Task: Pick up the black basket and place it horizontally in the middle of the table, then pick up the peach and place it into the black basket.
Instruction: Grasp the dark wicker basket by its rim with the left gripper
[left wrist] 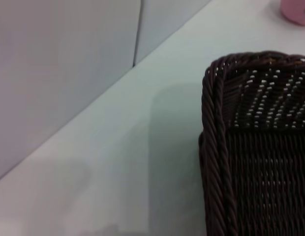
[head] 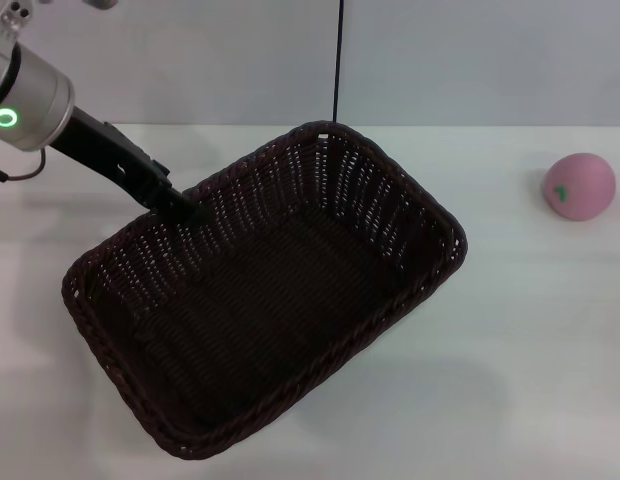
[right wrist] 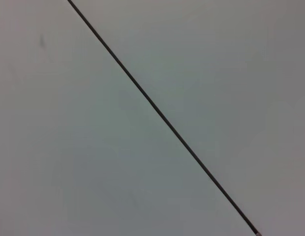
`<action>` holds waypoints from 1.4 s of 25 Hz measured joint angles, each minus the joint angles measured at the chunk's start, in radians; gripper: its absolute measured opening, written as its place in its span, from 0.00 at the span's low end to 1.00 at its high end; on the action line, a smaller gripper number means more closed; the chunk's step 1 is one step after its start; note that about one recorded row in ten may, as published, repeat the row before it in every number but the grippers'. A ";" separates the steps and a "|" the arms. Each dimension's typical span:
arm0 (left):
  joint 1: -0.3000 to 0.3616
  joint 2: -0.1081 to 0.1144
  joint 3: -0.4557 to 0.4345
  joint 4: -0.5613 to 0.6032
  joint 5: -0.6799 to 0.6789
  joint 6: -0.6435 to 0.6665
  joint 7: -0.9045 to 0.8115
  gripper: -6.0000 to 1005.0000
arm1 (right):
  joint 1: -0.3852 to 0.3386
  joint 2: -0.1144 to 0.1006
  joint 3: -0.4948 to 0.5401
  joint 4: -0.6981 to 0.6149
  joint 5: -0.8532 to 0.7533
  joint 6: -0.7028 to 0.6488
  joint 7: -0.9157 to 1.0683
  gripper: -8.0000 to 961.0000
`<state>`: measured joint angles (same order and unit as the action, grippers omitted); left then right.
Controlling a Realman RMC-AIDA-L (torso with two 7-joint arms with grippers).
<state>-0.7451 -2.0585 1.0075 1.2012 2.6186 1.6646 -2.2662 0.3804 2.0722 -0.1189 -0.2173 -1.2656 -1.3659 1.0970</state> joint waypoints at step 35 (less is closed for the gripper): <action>0.009 0.002 0.046 -0.066 0.005 -0.029 0.008 0.22 | 0.005 -0.001 0.002 -0.001 0.000 0.027 0.000 0.53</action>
<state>-0.7358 -2.0570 1.0539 1.1352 2.6231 1.6355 -2.2580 0.3851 2.0708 -0.1166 -0.2178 -1.2656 -1.3388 1.0967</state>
